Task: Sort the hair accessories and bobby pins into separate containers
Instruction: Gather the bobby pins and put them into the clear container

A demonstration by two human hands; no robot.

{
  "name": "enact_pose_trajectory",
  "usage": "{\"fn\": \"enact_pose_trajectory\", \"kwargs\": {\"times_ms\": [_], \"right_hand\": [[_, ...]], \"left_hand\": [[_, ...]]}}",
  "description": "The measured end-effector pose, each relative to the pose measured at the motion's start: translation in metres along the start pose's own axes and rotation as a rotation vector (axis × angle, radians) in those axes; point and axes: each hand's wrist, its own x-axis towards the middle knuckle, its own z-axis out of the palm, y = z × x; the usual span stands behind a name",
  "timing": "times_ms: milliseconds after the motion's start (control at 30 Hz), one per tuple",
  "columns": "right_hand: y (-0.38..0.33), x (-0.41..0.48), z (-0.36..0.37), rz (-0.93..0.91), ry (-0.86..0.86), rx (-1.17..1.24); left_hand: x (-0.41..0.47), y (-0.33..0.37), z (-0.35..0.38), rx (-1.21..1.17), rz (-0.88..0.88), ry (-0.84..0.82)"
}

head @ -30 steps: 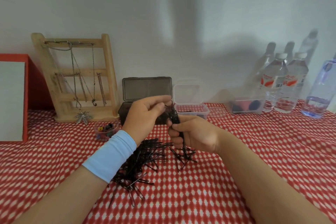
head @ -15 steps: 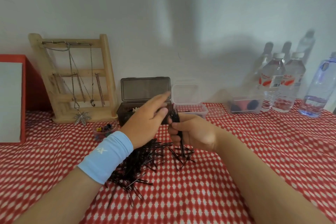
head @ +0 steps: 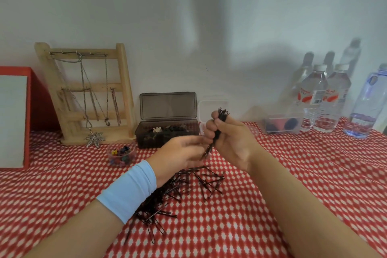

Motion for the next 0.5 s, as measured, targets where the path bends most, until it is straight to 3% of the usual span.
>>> {"fn": "enact_pose_trajectory", "kwargs": {"times_ms": [100, 267, 500], "right_hand": [[0.000, -0.001, 0.005, -0.052, 0.035, 0.036], [0.006, -0.003, 0.009, -0.028, 0.013, -0.037], [0.007, -0.006, 0.014, 0.032, 0.036, -0.093]], "left_hand": [[-0.003, -0.002, 0.007, 0.183, -0.045, -0.061], [0.000, -0.002, 0.007, 0.049, -0.017, 0.047], [-0.004, -0.001, 0.006, -0.113, -0.133, -0.021]]}}
